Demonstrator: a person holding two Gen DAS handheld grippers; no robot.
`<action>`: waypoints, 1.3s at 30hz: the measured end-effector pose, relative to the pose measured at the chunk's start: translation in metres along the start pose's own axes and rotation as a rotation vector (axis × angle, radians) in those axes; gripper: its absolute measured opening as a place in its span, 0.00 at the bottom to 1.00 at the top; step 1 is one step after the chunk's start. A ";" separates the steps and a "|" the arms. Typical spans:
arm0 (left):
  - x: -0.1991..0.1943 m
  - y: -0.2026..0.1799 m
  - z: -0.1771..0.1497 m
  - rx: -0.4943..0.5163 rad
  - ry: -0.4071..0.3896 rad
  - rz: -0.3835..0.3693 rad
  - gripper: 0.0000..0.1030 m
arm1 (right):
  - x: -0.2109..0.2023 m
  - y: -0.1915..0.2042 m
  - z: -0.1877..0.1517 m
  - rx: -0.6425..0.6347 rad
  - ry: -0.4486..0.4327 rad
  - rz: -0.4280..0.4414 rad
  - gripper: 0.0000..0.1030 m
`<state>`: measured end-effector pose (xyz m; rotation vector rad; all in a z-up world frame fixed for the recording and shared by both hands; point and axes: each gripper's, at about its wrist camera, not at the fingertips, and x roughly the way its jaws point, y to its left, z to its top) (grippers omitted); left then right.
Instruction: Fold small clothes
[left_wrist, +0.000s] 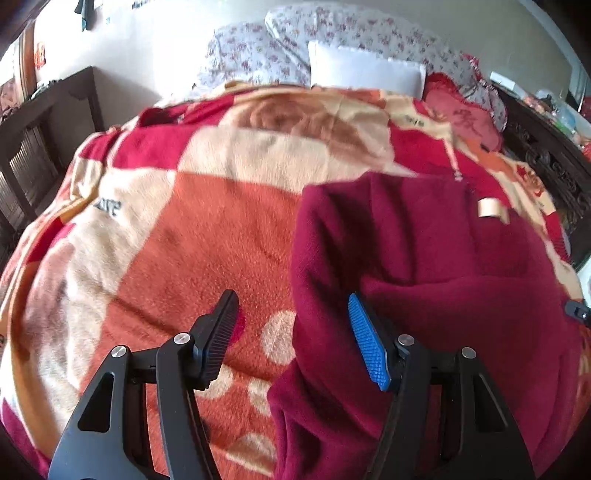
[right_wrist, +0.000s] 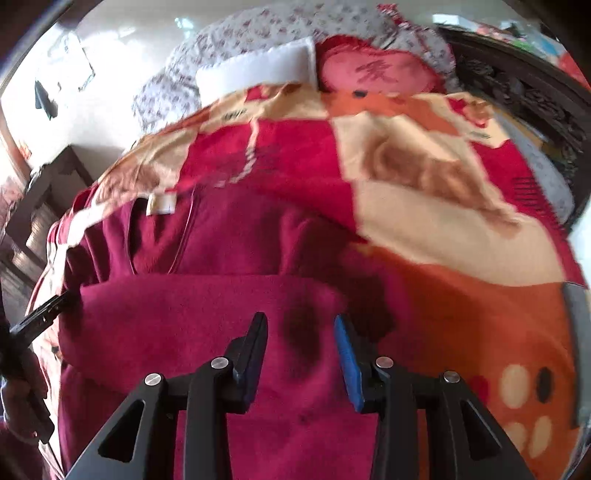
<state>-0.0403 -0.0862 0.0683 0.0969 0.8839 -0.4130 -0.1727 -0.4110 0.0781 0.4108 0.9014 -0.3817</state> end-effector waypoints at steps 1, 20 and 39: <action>-0.007 -0.001 0.000 0.001 -0.013 -0.008 0.60 | -0.009 -0.006 -0.003 0.012 -0.005 -0.004 0.40; -0.051 -0.060 -0.040 0.083 -0.007 -0.072 0.60 | -0.060 -0.004 -0.077 0.079 0.007 0.080 0.45; -0.077 -0.069 -0.114 -0.060 0.280 -0.270 0.60 | -0.072 0.040 -0.087 0.042 0.062 0.075 0.45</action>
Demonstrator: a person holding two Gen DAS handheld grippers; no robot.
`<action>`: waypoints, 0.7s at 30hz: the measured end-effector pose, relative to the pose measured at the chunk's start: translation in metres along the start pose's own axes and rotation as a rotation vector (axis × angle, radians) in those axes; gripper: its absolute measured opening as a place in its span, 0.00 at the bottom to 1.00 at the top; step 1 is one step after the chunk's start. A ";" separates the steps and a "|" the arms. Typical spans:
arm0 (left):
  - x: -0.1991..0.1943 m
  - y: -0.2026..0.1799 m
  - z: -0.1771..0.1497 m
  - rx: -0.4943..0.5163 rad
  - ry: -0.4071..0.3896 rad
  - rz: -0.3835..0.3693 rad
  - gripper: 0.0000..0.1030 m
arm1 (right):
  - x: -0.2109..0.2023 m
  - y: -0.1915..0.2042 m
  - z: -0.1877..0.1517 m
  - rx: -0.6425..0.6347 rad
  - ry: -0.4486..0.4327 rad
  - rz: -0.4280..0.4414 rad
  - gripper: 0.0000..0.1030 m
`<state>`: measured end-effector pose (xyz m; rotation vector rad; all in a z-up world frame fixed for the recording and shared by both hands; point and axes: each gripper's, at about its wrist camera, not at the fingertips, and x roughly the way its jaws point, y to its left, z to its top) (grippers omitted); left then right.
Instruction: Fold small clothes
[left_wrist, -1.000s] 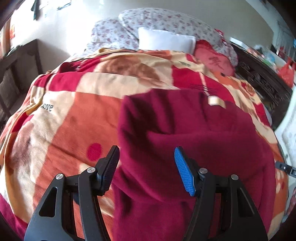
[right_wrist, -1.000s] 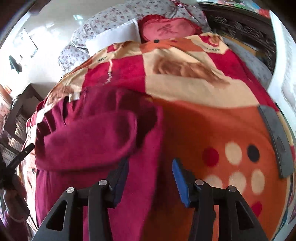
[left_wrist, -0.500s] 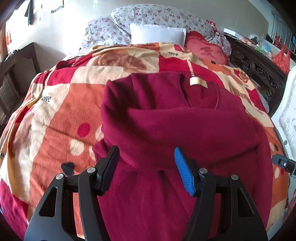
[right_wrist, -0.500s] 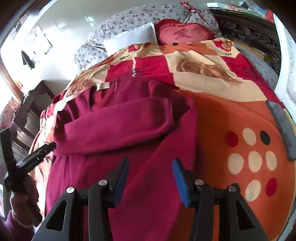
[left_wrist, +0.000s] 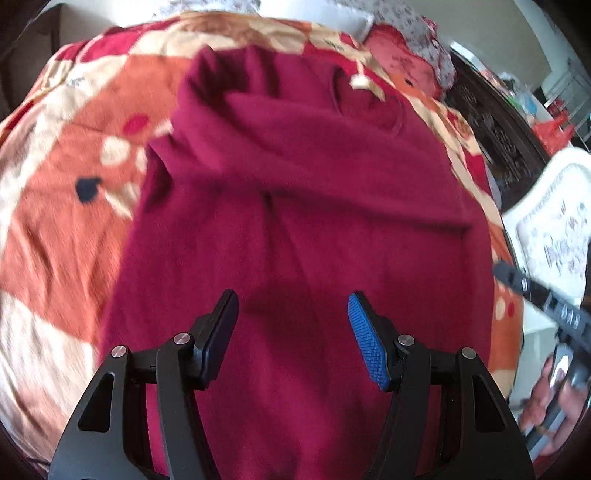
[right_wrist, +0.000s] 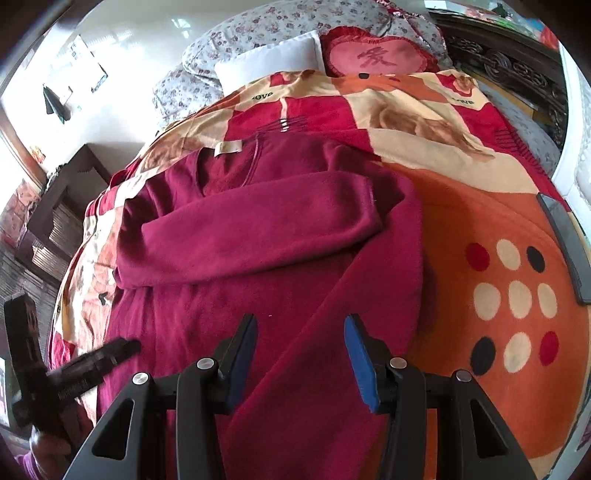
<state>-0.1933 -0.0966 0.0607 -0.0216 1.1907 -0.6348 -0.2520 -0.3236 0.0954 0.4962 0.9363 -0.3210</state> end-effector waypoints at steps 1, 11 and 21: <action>-0.001 -0.002 -0.005 0.000 0.010 -0.015 0.60 | 0.000 0.004 0.001 -0.002 0.006 -0.002 0.45; -0.008 -0.004 -0.027 0.000 0.023 -0.074 0.60 | 0.001 0.033 0.010 -0.031 0.040 -0.019 0.46; -0.008 0.007 -0.019 -0.022 0.019 -0.063 0.60 | 0.012 0.052 0.012 -0.065 0.063 -0.004 0.46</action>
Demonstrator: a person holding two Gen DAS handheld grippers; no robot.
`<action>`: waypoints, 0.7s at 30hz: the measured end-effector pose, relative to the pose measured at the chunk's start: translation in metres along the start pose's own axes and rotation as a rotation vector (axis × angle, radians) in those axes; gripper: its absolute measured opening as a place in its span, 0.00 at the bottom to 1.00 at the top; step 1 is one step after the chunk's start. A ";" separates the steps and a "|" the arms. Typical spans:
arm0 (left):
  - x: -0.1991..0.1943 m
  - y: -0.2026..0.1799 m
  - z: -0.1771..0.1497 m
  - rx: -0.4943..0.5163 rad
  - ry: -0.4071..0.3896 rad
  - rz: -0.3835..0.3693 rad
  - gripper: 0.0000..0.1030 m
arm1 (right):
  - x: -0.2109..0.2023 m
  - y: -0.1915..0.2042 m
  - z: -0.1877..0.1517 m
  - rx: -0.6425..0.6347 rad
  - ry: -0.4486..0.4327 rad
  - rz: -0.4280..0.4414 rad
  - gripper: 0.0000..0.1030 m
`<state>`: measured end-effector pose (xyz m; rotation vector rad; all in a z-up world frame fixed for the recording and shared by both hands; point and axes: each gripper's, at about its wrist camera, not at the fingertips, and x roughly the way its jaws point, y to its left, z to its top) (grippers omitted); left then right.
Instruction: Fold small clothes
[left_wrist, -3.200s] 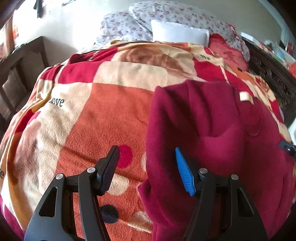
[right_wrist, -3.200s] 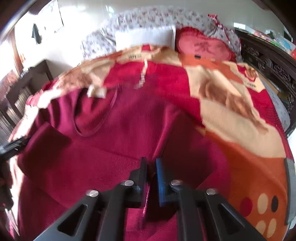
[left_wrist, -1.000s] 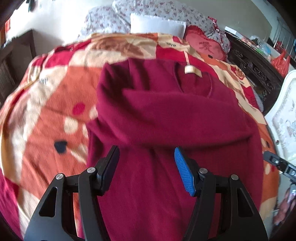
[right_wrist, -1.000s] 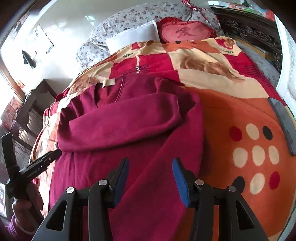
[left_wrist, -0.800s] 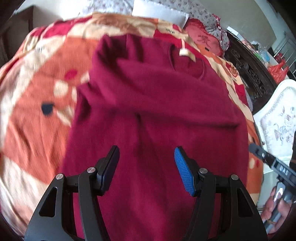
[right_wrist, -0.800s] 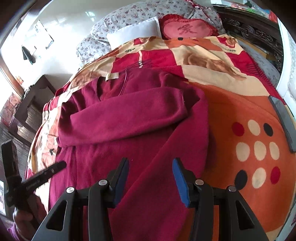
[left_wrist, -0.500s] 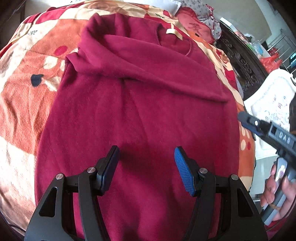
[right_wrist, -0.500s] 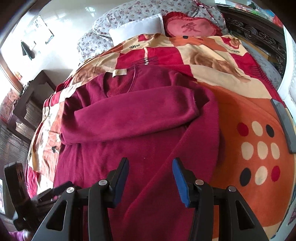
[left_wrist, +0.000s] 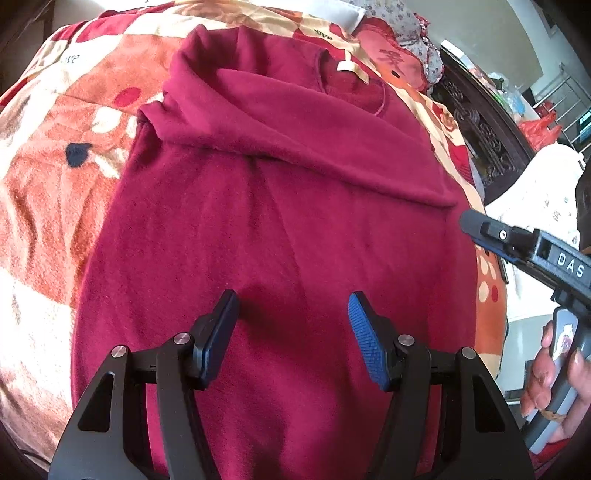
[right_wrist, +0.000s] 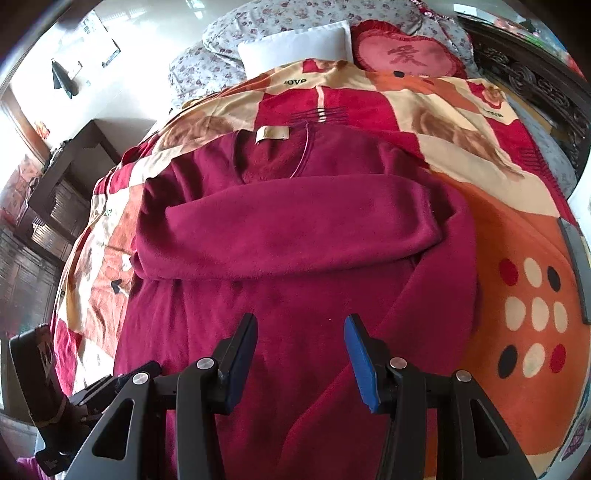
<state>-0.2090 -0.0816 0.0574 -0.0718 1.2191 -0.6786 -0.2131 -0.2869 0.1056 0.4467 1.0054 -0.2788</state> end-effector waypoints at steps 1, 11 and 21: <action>0.001 0.001 0.000 -0.003 0.001 0.002 0.60 | 0.002 0.000 0.000 0.000 0.004 0.002 0.46; 0.003 0.000 0.002 0.016 -0.019 0.054 0.60 | 0.005 -0.010 -0.002 0.024 0.007 0.006 0.46; 0.008 -0.004 0.006 0.039 -0.031 0.094 0.60 | 0.011 -0.012 -0.003 0.024 0.023 0.010 0.46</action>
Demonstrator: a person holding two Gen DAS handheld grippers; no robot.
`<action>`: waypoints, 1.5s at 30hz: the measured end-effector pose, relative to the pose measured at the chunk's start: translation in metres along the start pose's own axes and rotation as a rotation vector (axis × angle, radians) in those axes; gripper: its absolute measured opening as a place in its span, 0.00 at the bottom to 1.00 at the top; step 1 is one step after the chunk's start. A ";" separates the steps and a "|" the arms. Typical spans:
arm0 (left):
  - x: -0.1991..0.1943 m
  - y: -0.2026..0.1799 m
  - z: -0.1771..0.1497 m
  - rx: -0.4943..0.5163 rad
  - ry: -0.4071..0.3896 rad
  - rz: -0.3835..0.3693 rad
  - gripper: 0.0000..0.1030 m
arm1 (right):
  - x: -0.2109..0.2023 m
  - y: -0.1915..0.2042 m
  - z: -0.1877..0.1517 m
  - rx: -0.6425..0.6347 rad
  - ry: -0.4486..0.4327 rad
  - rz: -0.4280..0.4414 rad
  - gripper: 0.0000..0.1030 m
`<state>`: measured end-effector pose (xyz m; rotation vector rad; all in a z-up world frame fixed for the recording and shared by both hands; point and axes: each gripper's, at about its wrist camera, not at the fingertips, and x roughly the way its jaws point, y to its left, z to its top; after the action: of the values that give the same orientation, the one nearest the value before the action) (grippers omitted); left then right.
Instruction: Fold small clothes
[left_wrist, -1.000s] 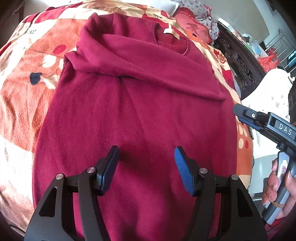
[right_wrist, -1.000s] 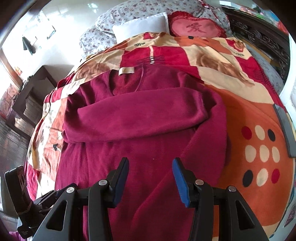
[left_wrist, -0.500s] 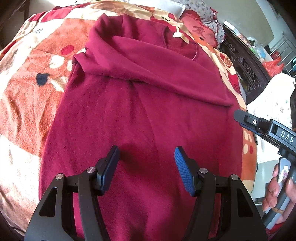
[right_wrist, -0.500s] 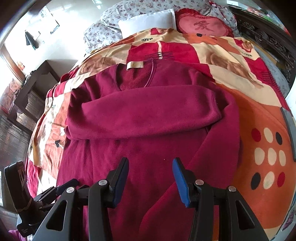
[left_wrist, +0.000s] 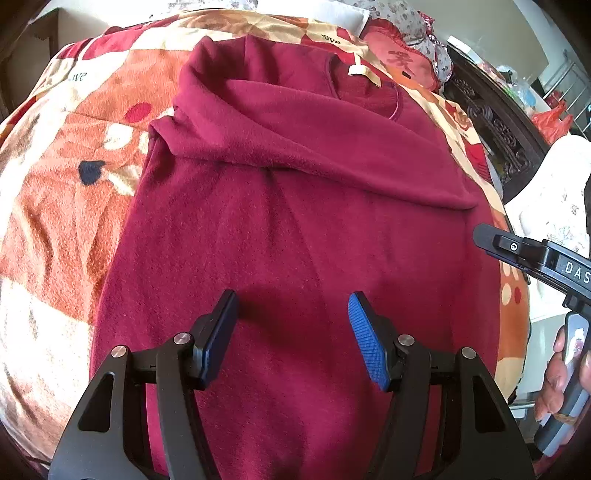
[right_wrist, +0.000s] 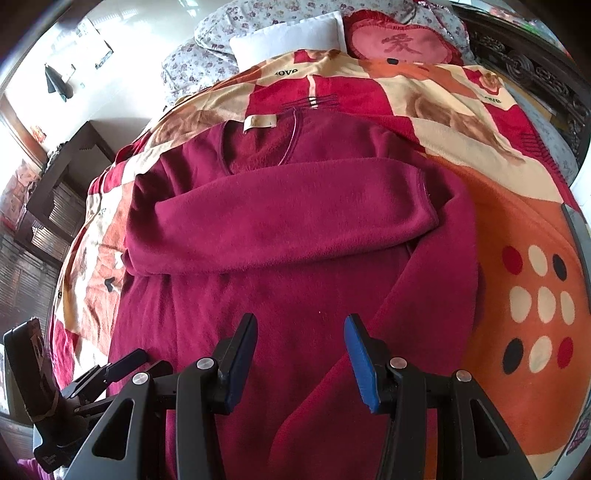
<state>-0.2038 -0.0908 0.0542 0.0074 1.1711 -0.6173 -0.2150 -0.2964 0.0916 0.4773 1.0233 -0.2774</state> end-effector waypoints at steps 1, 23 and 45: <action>0.001 0.000 0.000 0.001 -0.001 0.005 0.60 | 0.000 0.000 0.000 0.001 0.001 0.001 0.46; -0.002 -0.013 0.010 0.046 0.004 0.002 0.60 | -0.019 -0.104 -0.083 0.181 0.077 -0.003 0.46; -0.041 0.039 0.064 -0.073 -0.132 0.054 0.60 | -0.083 -0.016 0.022 -0.028 -0.284 0.329 0.04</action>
<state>-0.1408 -0.0601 0.1032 -0.0628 1.0616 -0.5196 -0.2465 -0.3209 0.1687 0.5549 0.6589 -0.0337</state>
